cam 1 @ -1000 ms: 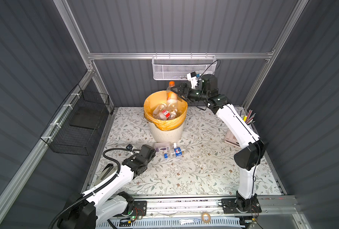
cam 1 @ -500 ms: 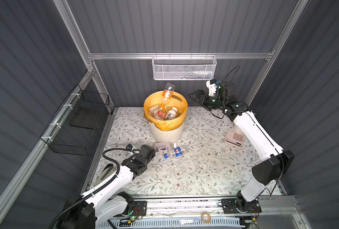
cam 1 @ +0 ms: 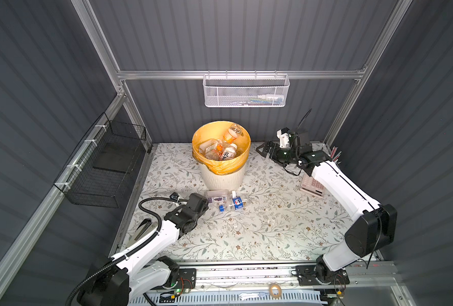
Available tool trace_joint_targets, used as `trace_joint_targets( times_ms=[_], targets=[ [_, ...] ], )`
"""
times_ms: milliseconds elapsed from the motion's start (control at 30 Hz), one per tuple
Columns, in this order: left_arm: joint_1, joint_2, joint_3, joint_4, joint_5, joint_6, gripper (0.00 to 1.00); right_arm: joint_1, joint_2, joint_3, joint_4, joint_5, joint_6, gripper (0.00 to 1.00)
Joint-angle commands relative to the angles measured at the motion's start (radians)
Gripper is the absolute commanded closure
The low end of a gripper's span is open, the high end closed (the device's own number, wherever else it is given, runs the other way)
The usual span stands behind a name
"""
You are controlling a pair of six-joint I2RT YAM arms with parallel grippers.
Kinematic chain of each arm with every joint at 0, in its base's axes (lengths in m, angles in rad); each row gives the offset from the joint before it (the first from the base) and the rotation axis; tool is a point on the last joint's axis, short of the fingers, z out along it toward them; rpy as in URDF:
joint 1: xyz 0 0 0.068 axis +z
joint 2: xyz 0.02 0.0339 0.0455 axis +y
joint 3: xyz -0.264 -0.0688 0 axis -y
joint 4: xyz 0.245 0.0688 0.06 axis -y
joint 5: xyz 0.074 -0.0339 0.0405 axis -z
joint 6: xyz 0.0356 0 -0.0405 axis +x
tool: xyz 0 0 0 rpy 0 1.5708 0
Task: Throw the plastic bottles in the bin
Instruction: 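Withdraw the right gripper toward the remaining bottles while the left gripper shifts closer, then lower the left gripper onto the blue-label Pepsi bottle and grasp it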
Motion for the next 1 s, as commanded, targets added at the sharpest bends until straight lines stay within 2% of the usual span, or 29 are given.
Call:
trace_joint_targets(
  times_ms=[0,167,233,333,500,600,767,967],
  targets=[
    [-0.003,0.008,0.016,-0.006,-0.001,0.030,0.01,-0.002,-0.034,-0.083,0.049,0.017,0.021,0.01],
    [-0.003,0.015,0.026,0.014,0.011,0.075,0.01,0.000,-0.050,-0.285,0.136,-0.004,0.146,0.01],
    [-0.005,0.023,0.036,0.037,0.026,0.119,0.01,0.010,-0.045,-0.354,0.181,-0.049,0.208,0.01],
    [-0.007,0.050,0.067,0.073,0.060,0.221,0.01,0.022,-0.033,-0.447,0.258,-0.072,0.289,0.01],
    [-0.032,0.151,0.157,0.103,0.152,0.458,0.01,0.018,-0.044,-0.561,0.344,-0.050,0.369,0.01],
    [-0.084,0.241,0.245,0.067,0.154,0.585,0.01,0.007,-0.060,-0.591,0.346,-0.027,0.380,0.01],
    [-0.255,0.388,0.389,0.014,0.063,0.782,0.01,-0.030,-0.094,-0.631,0.350,-0.025,0.392,0.01],
    [-0.310,0.541,0.504,-0.012,0.112,0.926,0.01,-0.074,-0.133,-0.673,0.355,-0.026,0.392,0.01]
  ],
)
